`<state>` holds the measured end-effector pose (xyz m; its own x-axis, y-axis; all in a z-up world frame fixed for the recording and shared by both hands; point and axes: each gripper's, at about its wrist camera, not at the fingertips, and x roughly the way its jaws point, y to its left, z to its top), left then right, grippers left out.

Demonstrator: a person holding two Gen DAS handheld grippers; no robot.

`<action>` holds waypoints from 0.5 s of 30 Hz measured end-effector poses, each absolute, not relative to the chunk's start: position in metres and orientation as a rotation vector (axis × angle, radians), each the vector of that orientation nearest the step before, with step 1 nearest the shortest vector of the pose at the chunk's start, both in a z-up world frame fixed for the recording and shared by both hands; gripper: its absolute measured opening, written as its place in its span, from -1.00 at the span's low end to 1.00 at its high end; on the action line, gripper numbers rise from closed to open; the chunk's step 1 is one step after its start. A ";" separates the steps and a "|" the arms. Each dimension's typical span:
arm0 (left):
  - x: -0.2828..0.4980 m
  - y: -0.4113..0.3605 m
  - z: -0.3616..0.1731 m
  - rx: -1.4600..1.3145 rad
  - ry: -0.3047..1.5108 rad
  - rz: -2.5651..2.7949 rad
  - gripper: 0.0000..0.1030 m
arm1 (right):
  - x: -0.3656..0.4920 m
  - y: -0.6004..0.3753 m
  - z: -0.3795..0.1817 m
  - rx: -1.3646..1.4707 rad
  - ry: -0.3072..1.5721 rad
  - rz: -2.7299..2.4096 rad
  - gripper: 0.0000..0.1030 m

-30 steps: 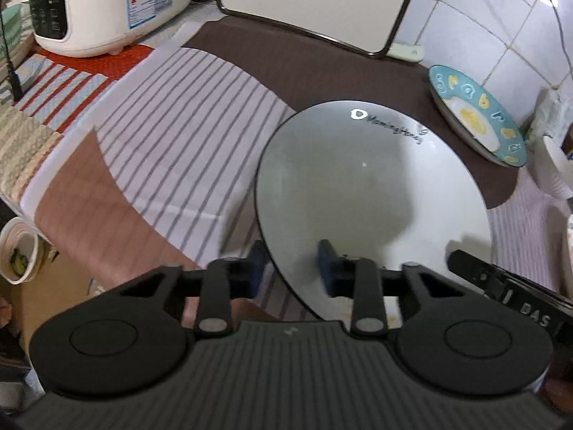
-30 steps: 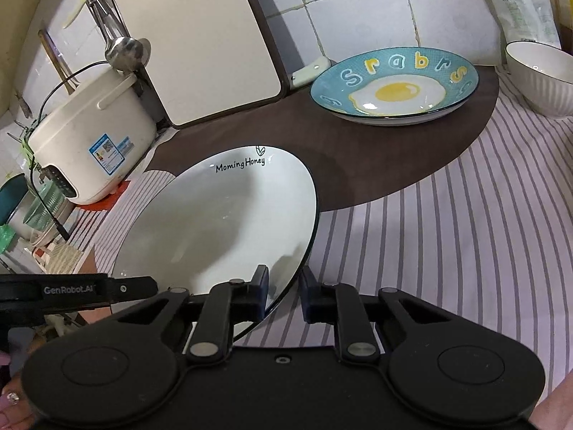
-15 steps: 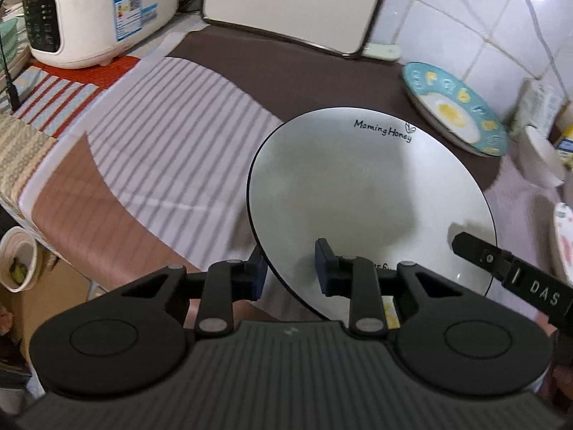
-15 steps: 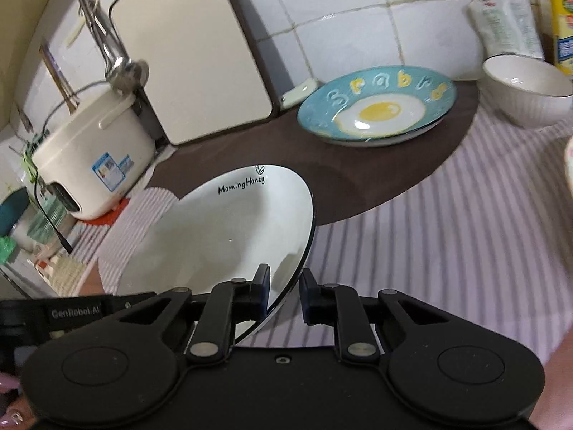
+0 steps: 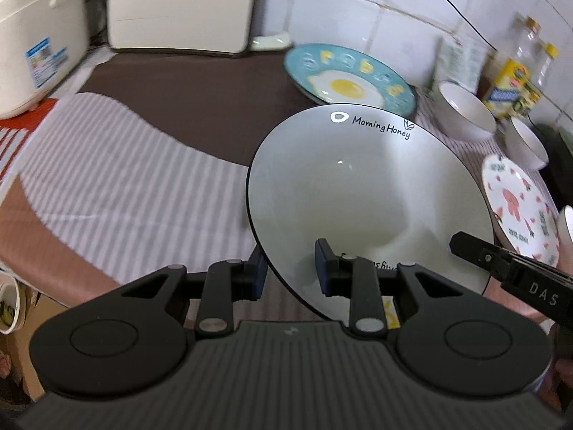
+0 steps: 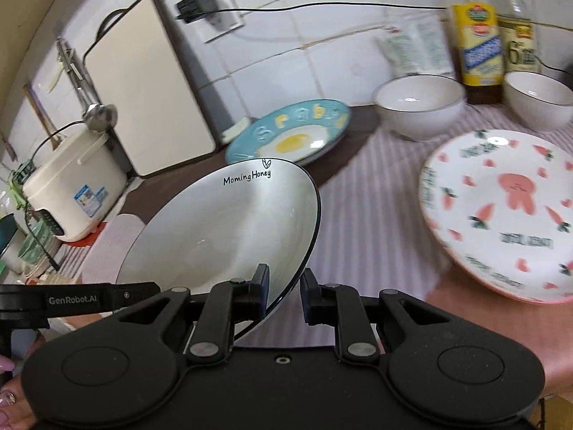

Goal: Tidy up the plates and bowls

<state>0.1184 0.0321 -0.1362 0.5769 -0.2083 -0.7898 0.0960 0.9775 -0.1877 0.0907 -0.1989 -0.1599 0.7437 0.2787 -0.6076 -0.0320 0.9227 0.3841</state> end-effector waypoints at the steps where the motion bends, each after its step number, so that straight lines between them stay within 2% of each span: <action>1: 0.119 0.027 -0.137 -0.124 0.944 -0.183 -0.49 | 0.089 -0.203 -0.162 0.369 0.717 0.168 -0.57; 15: 0.136 0.001 -0.154 -0.075 0.985 -0.174 -0.49 | 0.108 -0.222 -0.191 0.367 0.738 0.162 -0.57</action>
